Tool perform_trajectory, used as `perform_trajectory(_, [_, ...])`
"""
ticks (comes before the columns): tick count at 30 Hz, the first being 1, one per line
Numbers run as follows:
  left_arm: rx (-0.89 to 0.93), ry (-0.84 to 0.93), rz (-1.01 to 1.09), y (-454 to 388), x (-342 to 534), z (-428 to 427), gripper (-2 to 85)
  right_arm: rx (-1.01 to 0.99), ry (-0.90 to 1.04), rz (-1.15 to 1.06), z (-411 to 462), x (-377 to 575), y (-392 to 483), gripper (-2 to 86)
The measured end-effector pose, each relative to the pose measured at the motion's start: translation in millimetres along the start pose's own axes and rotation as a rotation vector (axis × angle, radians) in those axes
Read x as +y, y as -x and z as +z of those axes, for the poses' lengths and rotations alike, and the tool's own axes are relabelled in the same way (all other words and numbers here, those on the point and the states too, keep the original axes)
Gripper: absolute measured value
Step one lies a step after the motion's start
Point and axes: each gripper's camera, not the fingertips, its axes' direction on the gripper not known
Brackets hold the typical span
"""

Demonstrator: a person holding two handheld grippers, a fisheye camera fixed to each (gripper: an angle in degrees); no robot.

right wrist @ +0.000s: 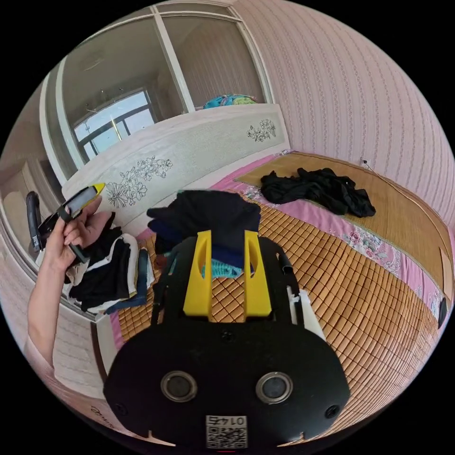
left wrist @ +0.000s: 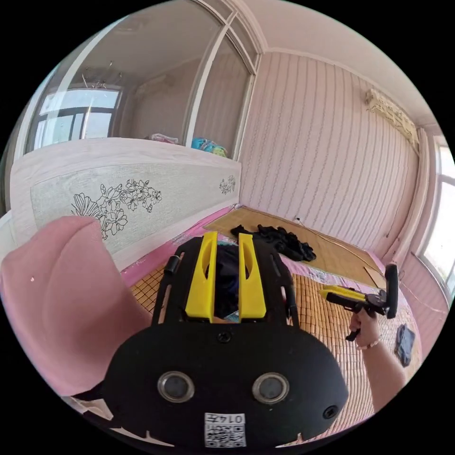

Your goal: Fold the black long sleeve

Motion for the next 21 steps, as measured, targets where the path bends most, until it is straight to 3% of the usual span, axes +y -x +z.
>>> perform_trajectory(3, [0.097, -0.035, 0.13, -30, 53, -6, 6.6, -0.006, 0.069, -0.053, -15, 83, -34, 10.8])
perform_trajectory(8, [0.353, -0.019, 0.401, -134, 162, -22, 6.4, 0.054, 0.144, 0.112, -113, 246, -117, 11.1])
perform_trajectory(13, [0.623, -0.013, 0.639, -280, 275, -30, 5.5, 0.444, 0.117, 0.364, -268, 378, -191, 11.8])
perform_trajectory(16, [0.807, 0.115, 0.713, -379, 338, -28, 5.4, 0.612, 0.164, 0.448, -328, 413, -226, 12.5])
perform_trajectory(21, [0.975, 0.184, 0.855, -509, 419, -34, 5.6, 0.667, 0.094, 0.516, -390, 427, -283, 12.3])
